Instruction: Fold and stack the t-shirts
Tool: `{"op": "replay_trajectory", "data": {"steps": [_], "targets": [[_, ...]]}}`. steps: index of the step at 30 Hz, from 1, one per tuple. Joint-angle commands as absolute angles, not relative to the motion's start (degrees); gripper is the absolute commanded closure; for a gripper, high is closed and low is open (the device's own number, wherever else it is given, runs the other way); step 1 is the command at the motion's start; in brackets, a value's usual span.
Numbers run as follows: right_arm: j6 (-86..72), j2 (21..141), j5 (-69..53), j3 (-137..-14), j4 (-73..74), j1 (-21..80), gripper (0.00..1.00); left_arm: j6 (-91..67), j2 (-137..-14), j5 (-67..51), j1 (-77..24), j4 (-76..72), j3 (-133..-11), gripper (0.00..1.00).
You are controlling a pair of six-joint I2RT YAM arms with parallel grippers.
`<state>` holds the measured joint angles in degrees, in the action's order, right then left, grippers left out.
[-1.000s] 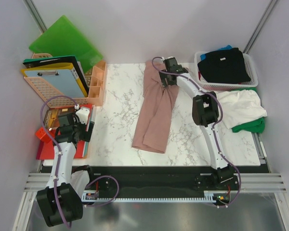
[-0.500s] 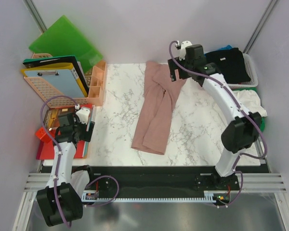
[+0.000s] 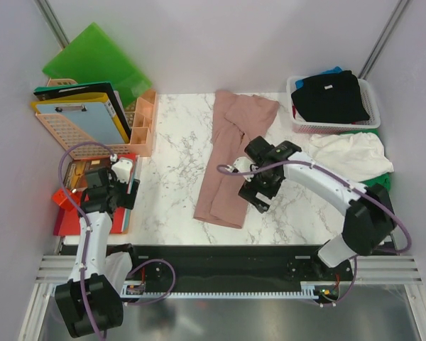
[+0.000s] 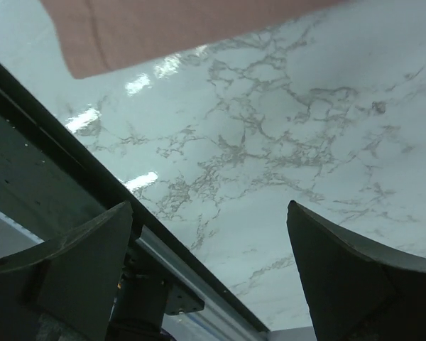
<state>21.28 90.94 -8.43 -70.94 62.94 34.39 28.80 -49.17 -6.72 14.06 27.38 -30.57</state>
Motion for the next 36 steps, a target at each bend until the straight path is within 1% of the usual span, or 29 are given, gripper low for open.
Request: {"op": "replay_trajectory", "data": {"steps": [1,4,5,7,8,10,11,14,17,18,20,21,22,23,24,26,27,28,29,30,34,36], "targets": [[22.77,82.89,-1.68,-73.91,61.96,39.19,0.02,28.04,-49.48,-9.05,14.24,26.46,-32.34,0.09],[21.8,83.05,-1.58,-76.72,64.42,44.02,0.03,27.69,-49.83,-9.23,14.24,26.54,-32.96,0.09],[21.71,83.32,-1.5,-76.9,64.68,46.9,0.02,27.69,-49.92,-9.23,14.24,26.46,-33.05,0.09],[21.36,84.72,-0.35,-75.86,63.38,49.47,0.03,27.77,-50.53,-9.05,14.15,26.37,-33.22,0.09],[21.36,85.42,1.3,-75.24,61.28,51.74,0.03,27.69,-50.62,-9.05,14.24,26.11,-33.31,0.09],[21.09,87.52,4.11,-72.52,57.59,53.26,0.04,27.77,-50.89,-9.05,14.24,25.58,-33.31,0.09],[21.01,88.5,5.17,-71.73,53.39,54.22,0.04,27.69,-51.15,-9.05,14.24,25.14,-33.22,0.09],[19.51,92.54,10.97,-70.75,44.6,54.05,0.03,27.69,-51.42,-9.23,14.15,25.14,-33.31,0.09],[18.63,97.72,10.2,-75.66,41.93,54.14,0.02,27.95,-50.98,-9.32,14.24,25.22,-33.05,0.09],[18.46,99.13,9.59,-79.5,41.92,54.05,0.02,28.12,-50.89,-9.06,14.15,25.22,-32.96,0.09],[18.02,103.87,9.49,-82.95,41.66,54.05,0.04,28.56,-50.71,-8.88,14.24,25.05,-32.61,0.09],[18.02,106.84,10.28,-86.01,41.31,54.05,0.06,28.83,-50.45,-8.62,14.24,25.05,-32.52,0.09],[17.67,108.09,10.81,-87.26,40.79,54.05,0.22,28.92,-50.19,-8.7,14.24,25.05,-32.26,0.09],[17.75,109.06,10.81,-89.36,40.09,53.97,0.3,29.0,-50.01,-8.7,14.24,25.05,-31.99,0.09],[17.75,110.99,10.55,-90.52,40.08,53.88,0.33,29.18,-49.4,-8.53,14.24,25.05,-31.82,0.09],[17.32,113.02,9.94,-93.58,41.65,53.96,0.25,29.44,-48.87,-8.26,14.24,25.14,-31.12,0.09],[17.14,114.25,10.02,-93.95,41.92,53.79,0.18,29.88,-48.35,-8.0,14.24,25.05,-30.59,0.09],[17.23,114.61,10.02,-94.04,42.18,53.88,0.15,30.23,-48.17,-7.82,14.24,24.96,-30.24,0.09],[17.31,114.87,9.93,-93.61,42.45,53.79,0.11,30.5,-47.9,-7.39,14.15,24.96,-29.97,0.09],[17.23,114.87,8.71,-93.26,42.71,53.62,0.02,31.19,-47.38,-7.12,14.24,24.87,-29.45,0.09],[13.54,112.51,1.69,-90.54,44.3,50.29,0.02,32.08,-46.67,-6.5,14.24,24.44,-28.22,0.09],[12.04,111.54,0.18,-90.09,44.56,48.52,0.02,31.91,-46.67,-6.94,14.33,24.08,-27.69,0.09]]}}
